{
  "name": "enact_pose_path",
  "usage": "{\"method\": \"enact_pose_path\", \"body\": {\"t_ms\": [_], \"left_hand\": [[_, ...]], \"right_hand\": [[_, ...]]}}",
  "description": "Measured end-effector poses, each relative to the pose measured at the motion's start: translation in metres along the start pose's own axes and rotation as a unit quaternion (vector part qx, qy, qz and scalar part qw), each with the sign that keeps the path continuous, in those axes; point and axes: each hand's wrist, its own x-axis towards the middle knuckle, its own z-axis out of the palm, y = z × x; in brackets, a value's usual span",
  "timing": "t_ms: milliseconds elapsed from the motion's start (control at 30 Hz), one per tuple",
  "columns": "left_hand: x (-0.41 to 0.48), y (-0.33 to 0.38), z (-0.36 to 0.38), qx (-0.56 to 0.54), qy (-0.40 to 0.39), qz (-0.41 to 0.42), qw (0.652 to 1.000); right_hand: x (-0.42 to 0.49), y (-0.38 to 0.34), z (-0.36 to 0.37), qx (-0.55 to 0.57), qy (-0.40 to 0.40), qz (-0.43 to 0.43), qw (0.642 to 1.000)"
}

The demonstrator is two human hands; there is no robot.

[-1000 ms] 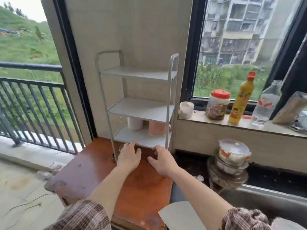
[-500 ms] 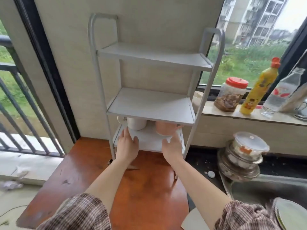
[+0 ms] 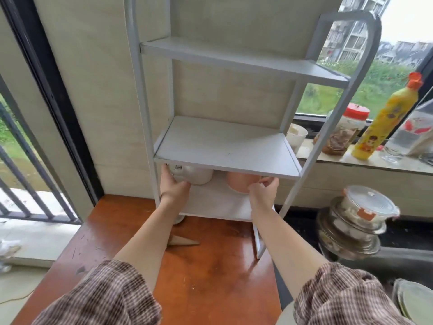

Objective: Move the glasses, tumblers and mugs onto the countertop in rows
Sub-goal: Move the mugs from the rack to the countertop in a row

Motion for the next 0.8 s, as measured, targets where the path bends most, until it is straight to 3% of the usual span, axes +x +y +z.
{"method": "enact_pose_path", "body": {"t_ms": [133,300,667,800], "left_hand": [[-0.006,-0.005,0.003,0.018,0.014,0.007,1.0],[-0.029,-0.004,0.012,0.079,0.06,0.01,0.995],[-0.068,0.022,0.003,0.048,-0.039,-0.025,0.998],[-0.084,0.019,0.001,0.047,-0.055,-0.045,0.996]], "right_hand": [[-0.004,0.0,-0.003,0.015,0.024,0.001,1.0],[-0.023,0.005,-0.006,-0.052,0.001,-0.024,0.998],[-0.057,-0.002,-0.027,-0.094,-0.107,0.073,0.987],[-0.065,0.0,-0.034,-0.105,-0.113,0.108,0.982]]}}
